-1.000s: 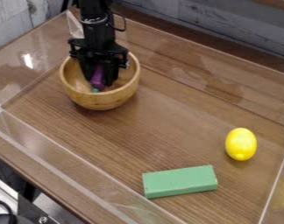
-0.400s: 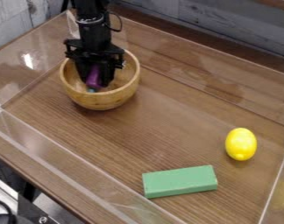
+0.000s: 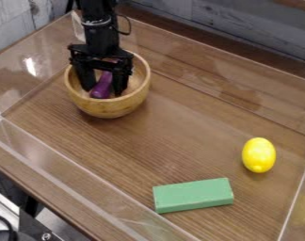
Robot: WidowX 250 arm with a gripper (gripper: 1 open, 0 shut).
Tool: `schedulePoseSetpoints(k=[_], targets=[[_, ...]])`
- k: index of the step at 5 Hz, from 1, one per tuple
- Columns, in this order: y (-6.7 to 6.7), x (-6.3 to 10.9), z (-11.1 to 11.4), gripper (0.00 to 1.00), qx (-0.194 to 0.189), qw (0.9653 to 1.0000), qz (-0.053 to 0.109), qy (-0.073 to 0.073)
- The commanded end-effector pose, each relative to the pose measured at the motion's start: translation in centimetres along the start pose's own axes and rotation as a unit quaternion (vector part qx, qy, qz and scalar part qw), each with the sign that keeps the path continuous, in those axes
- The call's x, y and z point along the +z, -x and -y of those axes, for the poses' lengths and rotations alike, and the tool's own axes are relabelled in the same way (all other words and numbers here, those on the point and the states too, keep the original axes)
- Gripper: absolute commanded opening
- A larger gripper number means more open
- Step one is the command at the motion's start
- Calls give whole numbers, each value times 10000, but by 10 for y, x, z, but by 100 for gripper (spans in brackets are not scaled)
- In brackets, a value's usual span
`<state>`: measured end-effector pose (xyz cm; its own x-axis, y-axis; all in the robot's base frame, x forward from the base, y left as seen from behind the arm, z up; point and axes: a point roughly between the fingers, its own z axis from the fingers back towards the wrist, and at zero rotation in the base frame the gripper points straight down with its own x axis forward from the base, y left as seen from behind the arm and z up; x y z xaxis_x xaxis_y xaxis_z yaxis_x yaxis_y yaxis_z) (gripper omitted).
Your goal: Put the purple eggplant in the brown bowl
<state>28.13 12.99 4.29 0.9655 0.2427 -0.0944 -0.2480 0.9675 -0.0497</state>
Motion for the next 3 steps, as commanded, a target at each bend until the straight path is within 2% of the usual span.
schedulePoseSetpoints(k=[1,2,3], targets=[[-7,27,0,0,59,9992,397,-55],[-7,30,2,0,85,9992,382,-23],[-5,40,4,100,105,9991,407,27]])
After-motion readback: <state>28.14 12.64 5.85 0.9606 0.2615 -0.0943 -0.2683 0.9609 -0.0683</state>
